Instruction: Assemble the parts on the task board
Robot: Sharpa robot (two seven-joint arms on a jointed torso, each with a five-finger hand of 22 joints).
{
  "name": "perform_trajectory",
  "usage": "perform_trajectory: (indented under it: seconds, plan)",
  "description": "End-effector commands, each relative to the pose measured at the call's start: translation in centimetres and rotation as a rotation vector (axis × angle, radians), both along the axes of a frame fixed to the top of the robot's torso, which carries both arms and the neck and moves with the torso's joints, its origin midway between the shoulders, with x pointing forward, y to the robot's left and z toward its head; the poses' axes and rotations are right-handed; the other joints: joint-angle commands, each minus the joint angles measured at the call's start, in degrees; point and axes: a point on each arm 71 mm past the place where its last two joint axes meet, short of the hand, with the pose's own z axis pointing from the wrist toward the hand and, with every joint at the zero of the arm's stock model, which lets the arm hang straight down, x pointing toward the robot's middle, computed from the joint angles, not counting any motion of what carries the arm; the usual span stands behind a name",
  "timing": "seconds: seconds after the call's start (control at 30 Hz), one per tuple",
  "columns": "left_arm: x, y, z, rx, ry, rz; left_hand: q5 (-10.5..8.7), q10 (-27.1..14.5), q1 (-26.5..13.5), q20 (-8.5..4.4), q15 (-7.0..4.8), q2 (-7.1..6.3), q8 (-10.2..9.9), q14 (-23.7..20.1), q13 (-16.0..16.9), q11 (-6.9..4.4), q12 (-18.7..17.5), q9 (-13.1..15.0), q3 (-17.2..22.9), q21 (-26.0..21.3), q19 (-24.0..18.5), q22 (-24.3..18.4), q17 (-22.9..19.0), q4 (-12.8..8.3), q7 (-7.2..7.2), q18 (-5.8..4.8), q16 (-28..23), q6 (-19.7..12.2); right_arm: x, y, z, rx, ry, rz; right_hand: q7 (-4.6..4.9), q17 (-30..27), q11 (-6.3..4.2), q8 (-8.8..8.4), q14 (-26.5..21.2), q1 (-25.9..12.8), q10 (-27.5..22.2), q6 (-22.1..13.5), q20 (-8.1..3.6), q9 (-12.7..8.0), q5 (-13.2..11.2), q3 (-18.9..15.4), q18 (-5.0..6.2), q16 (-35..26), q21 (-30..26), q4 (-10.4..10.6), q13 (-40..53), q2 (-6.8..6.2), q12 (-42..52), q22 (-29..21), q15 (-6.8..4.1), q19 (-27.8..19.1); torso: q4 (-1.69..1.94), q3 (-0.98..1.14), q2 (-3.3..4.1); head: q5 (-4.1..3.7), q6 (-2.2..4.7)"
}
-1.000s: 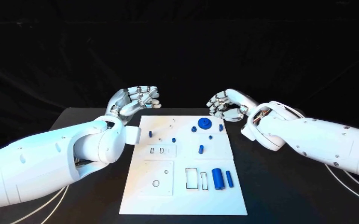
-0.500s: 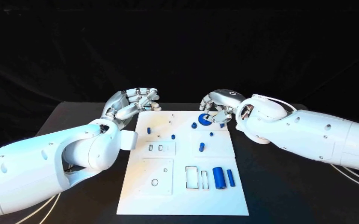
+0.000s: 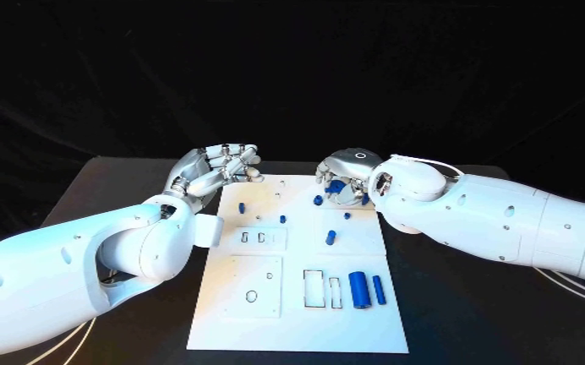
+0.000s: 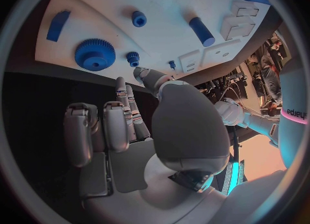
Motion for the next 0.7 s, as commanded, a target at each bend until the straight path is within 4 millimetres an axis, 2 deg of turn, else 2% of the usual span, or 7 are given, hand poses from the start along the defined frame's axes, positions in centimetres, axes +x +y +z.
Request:
perform_trajectory:
  seconds: [0.03,0.23,0.43,0.57,0.7]
  plan:
    - [-0.07,-0.32,0.25,-0.009,-0.01,-0.028,-0.36,0.0,-0.3,0.08,0.11,-0.35,-0.2,0.2,-0.1,0.48,-0.1,0.0,0.2,0.3,0.5,0.1,0.1,0.0,0.21,0.72,0.3,-0.2,-0.05,0.24,-0.38,-0.078,0.007,-0.01,-0.17,0.1,-0.01,-0.08,2.7,0.0,-0.4,-0.2,0.14,0.1,-0.4,0.4,-0.84,0.2,0.4,0.1,0.1,-0.27,-0.2,4.7,0.42,0.5,0.31,-0.37,0.71,-0.17,-0.14]
    - [-0.05,-0.28,0.25,-0.009,-0.01,-0.027,-0.36,0.0,-0.4,0.08,0.12,-0.34,-0.2,0.2,-0.1,0.5,-0.2,-0.1,0.2,0.4,0.5,0.1,0.1,0.0,0.24,0.71,0.4,-0.2,-0.05,0.5,-0.59,-0.09,0.01,-0.008,-0.18,0.2,0.02,0.2,2.7,0.1,-0.5,0.2,0.18,0.4,-0.4,0.4,-0.93,0.5,0.7,0.1,0.2,-0.11,0.0,5.3,0.46,0.7,0.55,-0.55,1.07,-0.55,0.07]
    - [-0.02,-0.15,0.23,-0.008,-0.01,-0.024,-0.36,0.0,-0.4,0.08,0.12,-0.34,-0.2,0.2,-0.1,0.5,-0.2,-0.1,0.2,0.4,0.5,0.1,0.1,0.0,0.24,0.71,0.4,-0.2,-0.1,0.84,-0.85,-0.089,0.008,0.0,-0.1,0.3,0.09,0.5,2.6,0.3,-0.5,0.6,0.25,0.7,-0.4,0.7,-0.97,0.7,0.8,0.1,0.4,0.16,0.3,5.5,0.52,0.8,0.7,-0.54,1.35,-0.61,-0.16]
    - [0.02,-0.07,0.22,-0.007,-0.009,-0.023,-0.36,0.0,-0.5,0.07,0.15,-0.33,-0.3,0.1,0.0,0.56,-0.2,-0.1,0.3,0.4,0.5,0.1,0.3,0.0,0.34,0.71,0.5,-0.2,-0.16,1.07,-0.97,-0.088,0.007,0.005,-0.1,0.5,0.09,0.65,2.6,0.4,-0.4,0.8,0.28,0.8,-0.4,0.8,-1.01,0.8,1.0,0.2,0.6,0.39,0.5,5.8,0.54,0.9,0.75,-0.69,1.55,-0.58,0.12]
    - [0.09,0.03,0.19,-0.005,-0.009,-0.019,-0.36,-0.1,-0.6,0.08,0.17,-0.33,-0.3,0.1,0.0,0.59,-0.3,-0.1,0.3,0.4,0.5,0.1,0.3,0.0,0.39,0.7,0.6,-0.3,-0.13,1.14,-1.07,-0.09,0.009,0.005,-0.07,0.6,0.08,0.89,2.6,0.5,-0.3,1.2,0.31,1.0,-0.6,1.0,-1.06,1.0,1.1,0.2,0.7,0.64,0.8,6.1,0.54,1.0,0.83,-0.71,1.72,-0.6,0.28]
